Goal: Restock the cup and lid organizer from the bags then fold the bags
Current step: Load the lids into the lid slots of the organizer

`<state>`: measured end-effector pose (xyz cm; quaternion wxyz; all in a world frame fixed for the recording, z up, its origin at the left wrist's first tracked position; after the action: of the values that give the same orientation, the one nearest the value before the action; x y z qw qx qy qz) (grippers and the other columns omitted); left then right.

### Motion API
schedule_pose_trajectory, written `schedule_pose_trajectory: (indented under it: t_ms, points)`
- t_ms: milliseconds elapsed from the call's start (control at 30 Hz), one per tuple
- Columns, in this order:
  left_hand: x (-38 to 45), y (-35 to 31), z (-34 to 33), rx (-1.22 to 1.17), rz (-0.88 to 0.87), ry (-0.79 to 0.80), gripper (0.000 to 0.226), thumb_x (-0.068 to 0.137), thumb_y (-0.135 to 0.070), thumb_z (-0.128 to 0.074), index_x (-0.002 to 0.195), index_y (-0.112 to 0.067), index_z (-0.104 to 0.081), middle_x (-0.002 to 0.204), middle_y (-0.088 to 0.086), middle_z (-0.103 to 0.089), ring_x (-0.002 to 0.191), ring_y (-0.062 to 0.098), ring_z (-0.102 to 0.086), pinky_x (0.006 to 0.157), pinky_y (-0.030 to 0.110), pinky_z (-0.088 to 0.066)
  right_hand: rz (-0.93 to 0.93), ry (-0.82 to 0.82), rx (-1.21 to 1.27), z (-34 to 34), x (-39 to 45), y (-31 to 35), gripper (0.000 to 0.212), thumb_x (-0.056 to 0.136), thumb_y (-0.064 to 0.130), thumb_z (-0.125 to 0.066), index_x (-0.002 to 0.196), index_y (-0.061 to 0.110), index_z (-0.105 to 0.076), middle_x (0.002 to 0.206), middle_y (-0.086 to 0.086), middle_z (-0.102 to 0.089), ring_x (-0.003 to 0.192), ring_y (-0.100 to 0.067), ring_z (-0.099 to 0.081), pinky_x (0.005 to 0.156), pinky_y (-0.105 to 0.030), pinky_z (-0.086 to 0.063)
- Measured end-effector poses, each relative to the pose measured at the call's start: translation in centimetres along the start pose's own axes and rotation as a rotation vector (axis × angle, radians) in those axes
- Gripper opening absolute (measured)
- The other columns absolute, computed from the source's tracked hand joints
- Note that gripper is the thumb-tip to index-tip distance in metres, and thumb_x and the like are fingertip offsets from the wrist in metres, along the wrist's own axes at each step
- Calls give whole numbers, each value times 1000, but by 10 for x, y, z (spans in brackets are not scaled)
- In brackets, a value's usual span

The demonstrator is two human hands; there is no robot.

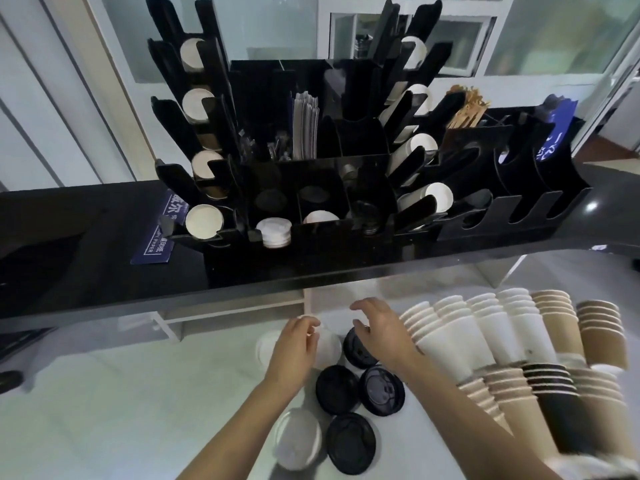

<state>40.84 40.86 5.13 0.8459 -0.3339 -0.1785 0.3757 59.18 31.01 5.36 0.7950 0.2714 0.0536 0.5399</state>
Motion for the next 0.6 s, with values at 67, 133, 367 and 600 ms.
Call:
schedule_pose_trajectory:
  t_ms: [67, 133, 367, 600]
  points:
    - [-8, 17, -14, 20, 68, 60, 23, 102, -16, -54, 121, -17, -65, 119, 1, -62, 99, 12, -59, 84, 20, -41, -106, 102, 6, -14, -10, -11, 39, 96, 20, -62, 135, 19, -63, 138, -3, -61, 124, -27, -59, 103, -40, -49]
    - [-15, 31, -25, 52, 135, 119, 23, 101, -17, -55, 120, -16, -66, 118, 5, -67, 101, 18, -64, 88, 26, -46, -154, 158, -19, -21, -16, -17, 43, 95, 22, -65, 138, 18, -62, 140, -4, -60, 126, -29, -58, 104, -37, -46]
    - [-34, 49, -55, 117, 282, 320, 33, 95, -32, -67, 124, -17, -64, 112, 2, -74, 106, 21, -68, 89, 31, -52, -184, 119, 1, -37, -36, -29, 35, 84, 27, -69, 117, 16, -70, 116, -10, -66, 104, -36, -61, 90, -47, -54]
    - [-35, 47, -71, 189, 322, 352, 43, 88, -38, -76, 117, -13, -58, 112, 7, -70, 109, 29, -66, 85, 34, -48, -347, 64, 142, -33, -67, -49, 36, 85, 26, -81, 118, 18, -69, 117, -3, -62, 109, -28, -60, 94, -40, -52]
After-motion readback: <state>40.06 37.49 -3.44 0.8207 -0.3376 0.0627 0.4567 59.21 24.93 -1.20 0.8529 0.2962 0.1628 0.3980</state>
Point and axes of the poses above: each hand's wrist, its own x-axis towards the middle knuckle, its own z-axis out of the back of the hand, y = z × x, the point moved 5 cm from there along x, towards the middle knuckle
